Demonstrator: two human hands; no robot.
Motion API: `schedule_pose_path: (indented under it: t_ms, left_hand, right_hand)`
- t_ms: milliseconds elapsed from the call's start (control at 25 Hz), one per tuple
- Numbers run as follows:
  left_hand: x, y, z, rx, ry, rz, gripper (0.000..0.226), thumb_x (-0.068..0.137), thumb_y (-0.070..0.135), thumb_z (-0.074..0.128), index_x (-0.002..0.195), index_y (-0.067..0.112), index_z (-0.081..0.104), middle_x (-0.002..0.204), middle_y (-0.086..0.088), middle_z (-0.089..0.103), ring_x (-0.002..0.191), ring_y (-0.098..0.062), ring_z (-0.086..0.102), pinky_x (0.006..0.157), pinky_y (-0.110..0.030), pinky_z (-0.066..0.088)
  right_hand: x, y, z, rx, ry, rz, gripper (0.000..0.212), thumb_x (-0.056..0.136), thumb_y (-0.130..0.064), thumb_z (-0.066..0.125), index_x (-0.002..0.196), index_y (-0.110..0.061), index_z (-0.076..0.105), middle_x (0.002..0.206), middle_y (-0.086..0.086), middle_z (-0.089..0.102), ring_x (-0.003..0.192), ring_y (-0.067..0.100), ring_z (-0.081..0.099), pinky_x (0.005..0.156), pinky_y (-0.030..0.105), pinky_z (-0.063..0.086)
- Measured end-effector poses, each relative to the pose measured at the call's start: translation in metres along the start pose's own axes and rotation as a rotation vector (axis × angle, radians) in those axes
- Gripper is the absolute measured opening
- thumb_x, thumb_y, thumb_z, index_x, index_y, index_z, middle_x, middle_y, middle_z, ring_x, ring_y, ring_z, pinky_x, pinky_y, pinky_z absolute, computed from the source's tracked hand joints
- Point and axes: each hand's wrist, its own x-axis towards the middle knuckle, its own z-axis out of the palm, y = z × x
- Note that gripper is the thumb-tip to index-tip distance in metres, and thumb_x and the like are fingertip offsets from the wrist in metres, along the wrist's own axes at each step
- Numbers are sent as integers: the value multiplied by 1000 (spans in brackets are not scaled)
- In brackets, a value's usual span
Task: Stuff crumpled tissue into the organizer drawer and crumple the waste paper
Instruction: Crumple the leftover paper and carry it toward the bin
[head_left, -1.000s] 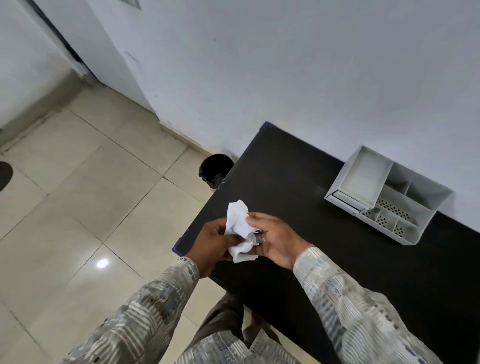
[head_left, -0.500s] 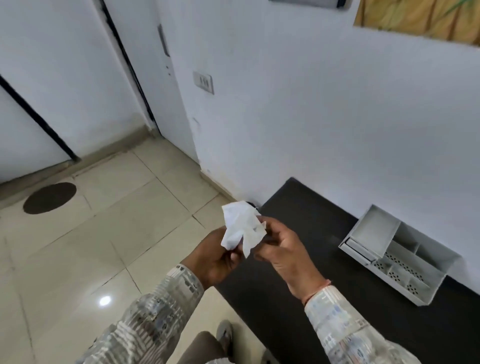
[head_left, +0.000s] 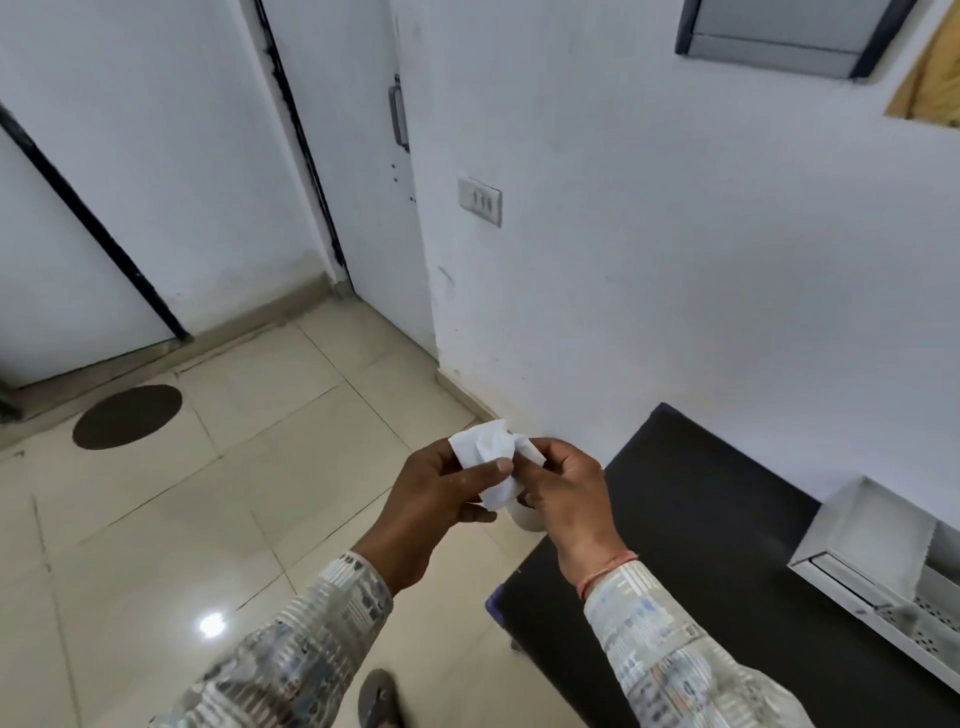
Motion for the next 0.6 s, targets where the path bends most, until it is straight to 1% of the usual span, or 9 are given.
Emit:
schedule_pose_path:
  t_ms: [40, 120, 200, 280, 360, 400, 480, 560, 600]
  left_hand:
    - [10, 2, -17, 5, 31, -2, 32, 93, 20, 79, 125, 16, 76, 110, -10, 83, 101, -32, 79, 77, -39, 65]
    - [32, 10, -51, -16, 72, -29, 27, 92, 12, 78, 119, 14, 79, 104, -12, 84, 89, -29, 80, 70, -34, 64]
    - [57, 19, -82, -69, 67, -82, 28, 90, 3, 75, 115, 13, 82, 98, -13, 84, 79, -23, 76, 68, -30, 62]
    - [82, 24, -99, -137, 48, -172, 35, 87, -7, 68, 113, 10, 83, 92, -11, 83, 74, -21, 75, 67, -27, 61]
    - [105, 27, -105, -145, 19, -241, 35, 87, -10, 63, 113, 5, 81, 92, -14, 83, 75, -23, 78, 68, -28, 63]
    - [116, 28, -105, -127, 3, -264, 33, 88, -8, 62, 114, 3, 79, 94, -15, 84, 76, -24, 79, 70, -31, 64]
    - [145, 28, -105, -43, -74, -293, 28, 92, 5, 66, 118, 4, 77, 102, -17, 84, 79, -26, 80, 75, -36, 65]
    - [179, 29, -101, 18, -208, -324, 31, 96, 25, 69, 121, 9, 77, 113, -16, 82, 86, -28, 79, 81, -42, 61]
    - [198, 31, -97, 34, -258, -341, 33, 97, 34, 69, 121, 12, 78, 114, -14, 82, 89, -29, 79, 82, -43, 60]
  right_hand:
    - [6, -2, 18, -31, 24, -26, 9, 91, -38, 77, 98, -32, 77, 87, -22, 77, 87, 8, 74, 68, 13, 56]
    - [16, -3, 50, -29, 5, -74, 16, 91, -37, 76, 107, -35, 75, 98, -19, 78, 96, 3, 73, 80, 20, 59]
    - [27, -2, 79, -46, -59, -136, 32, 90, -33, 76, 121, -39, 70, 115, -19, 75, 110, 4, 70, 92, 28, 59]
    - [35, 2, 100, -276, -47, -257, 45, 89, -32, 77, 130, -41, 65, 127, -25, 66, 119, -1, 62, 97, 26, 56]
    - [46, 9, 112, -550, 61, -396, 43, 91, -32, 75, 132, -40, 65, 128, -23, 64, 121, 1, 59, 100, 30, 55]
    - [53, 11, 113, -591, 115, -410, 39, 92, -32, 73, 130, -39, 68, 125, -21, 65, 119, 3, 60, 100, 33, 56]
    - [77, 13, 112, -517, 246, -342, 29, 94, -30, 71, 121, -38, 75, 112, -21, 68, 109, 6, 65, 95, 34, 58]
    - [105, 12, 103, -390, 363, -211, 20, 95, -28, 72, 112, -36, 79, 99, -19, 72, 97, 6, 69, 87, 29, 59]
    - [120, 10, 97, -282, 391, -129, 18, 96, -25, 72, 108, -35, 81, 95, -15, 76, 92, 4, 70, 83, 25, 59]
